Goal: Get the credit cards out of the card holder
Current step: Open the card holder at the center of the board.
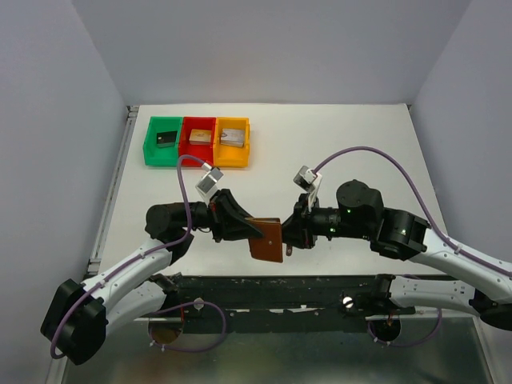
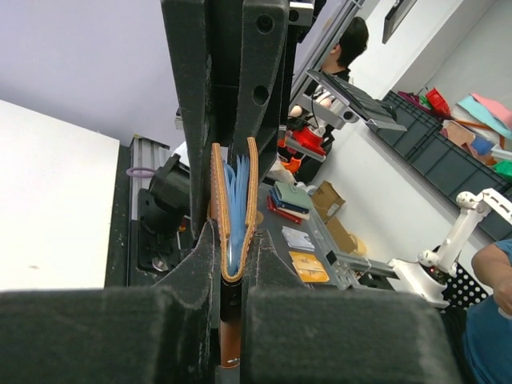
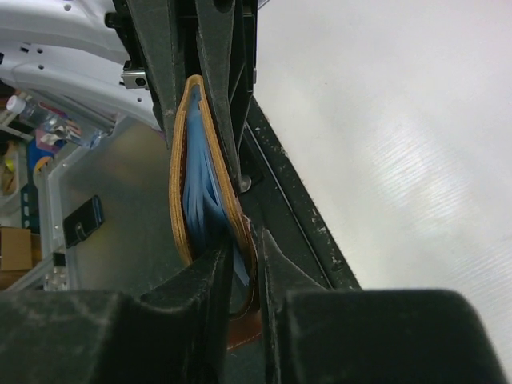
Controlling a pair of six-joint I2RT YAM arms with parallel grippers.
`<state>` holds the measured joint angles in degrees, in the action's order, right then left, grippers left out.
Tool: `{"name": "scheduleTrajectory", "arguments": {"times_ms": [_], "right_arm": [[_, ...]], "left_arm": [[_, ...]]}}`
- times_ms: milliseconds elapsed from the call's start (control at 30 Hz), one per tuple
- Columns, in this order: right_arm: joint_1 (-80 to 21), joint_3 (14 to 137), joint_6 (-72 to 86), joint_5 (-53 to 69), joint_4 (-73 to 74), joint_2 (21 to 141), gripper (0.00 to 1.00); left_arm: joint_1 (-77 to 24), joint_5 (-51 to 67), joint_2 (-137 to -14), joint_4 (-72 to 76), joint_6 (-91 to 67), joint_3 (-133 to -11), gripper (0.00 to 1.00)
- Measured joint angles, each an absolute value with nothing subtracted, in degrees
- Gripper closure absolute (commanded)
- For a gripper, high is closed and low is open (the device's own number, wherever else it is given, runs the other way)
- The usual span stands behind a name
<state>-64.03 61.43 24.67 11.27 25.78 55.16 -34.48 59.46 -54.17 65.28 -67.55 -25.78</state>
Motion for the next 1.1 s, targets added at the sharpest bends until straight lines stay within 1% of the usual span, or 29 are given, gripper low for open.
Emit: {"name": "scheduleTrajectory", "arguments": {"times_ms": [67, 133, 200, 267, 300, 333, 433, 467, 500, 600, 700, 833, 1100], "right_arm": [[-64.05, 61.45, 24.73, 11.79, 25.74, 55.18, 1.00], [-64.05, 61.45, 24.67, 12.10, 25.87, 55.11, 1.00], [-64.05, 61.45, 24.56, 12.10, 26.02, 54.98, 1.00], [-64.05, 61.45, 24.53, 12.03, 26.20, 54.63, 1.00], [-64.03, 61.45, 24.56, 11.88, 26.20, 54.59, 1.00], [-64.03, 61.45, 24.53, 11.68, 26.20, 54.52, 1.00], [-64.03, 61.56, 24.45, 10.98, 26.83, 54.15, 1.00], [-64.03, 61.56, 24.43, 10.63, 27.27, 53.91, 1.00], [-64.01, 61.69, 24.40, 10.24, 27.94, 53.67, 0.99], [-64.01, 62.81, 24.40, 8.75, 30.33, 53.17, 1.00], [-64.01, 64.75, 24.47, 6.35, 32.56, 53.23, 1.00], [-64.01, 67.55, 25.28, 2.07, 35.90, 54.50, 1.00], [-64.01, 70.98, 27.64, -5.80, 43.59, 61.21, 1.00]], "left_arm": [[-34.46, 59.53, -54.22, 65.21, -67.53, -25.76, 0.98], [-34.44, 59.59, -54.24, 65.04, -67.55, -25.76, 0.87], [-34.46, 59.53, -54.19, 64.58, -67.20, -25.74, 0.74], [-34.46, 58.96, -53.84, 63.31, -66.04, -25.74, 0.64], [-34.48, 58.50, -53.60, 62.63, -65.67, -25.74, 0.56], [-34.46, 57.58, -52.88, 60.82, -64.38, -25.74, 0.44], [-34.44, 53.89, -49.87, 55.13, -60.34, -25.69, 0.14], [-34.28, 51.81, -48.53, 52.45, -58.65, -25.74, 0.05], [-34.22, 49.47, -46.94, 49.23, -56.64, -25.74, 0.01], [-34.13, 43.24, -43.20, 41.76, -53.54, -25.78, 0.01], [-34.13, 37.60, -40.14, 37.50, -52.27, -25.15, 0.01], [-34.11, 33.61, -38.11, 39.29, -52.36, -21.17, 0.01], [-34.24, 33.36, -44.71, 47.57, -57.76, -16.73, 0.01]]}}
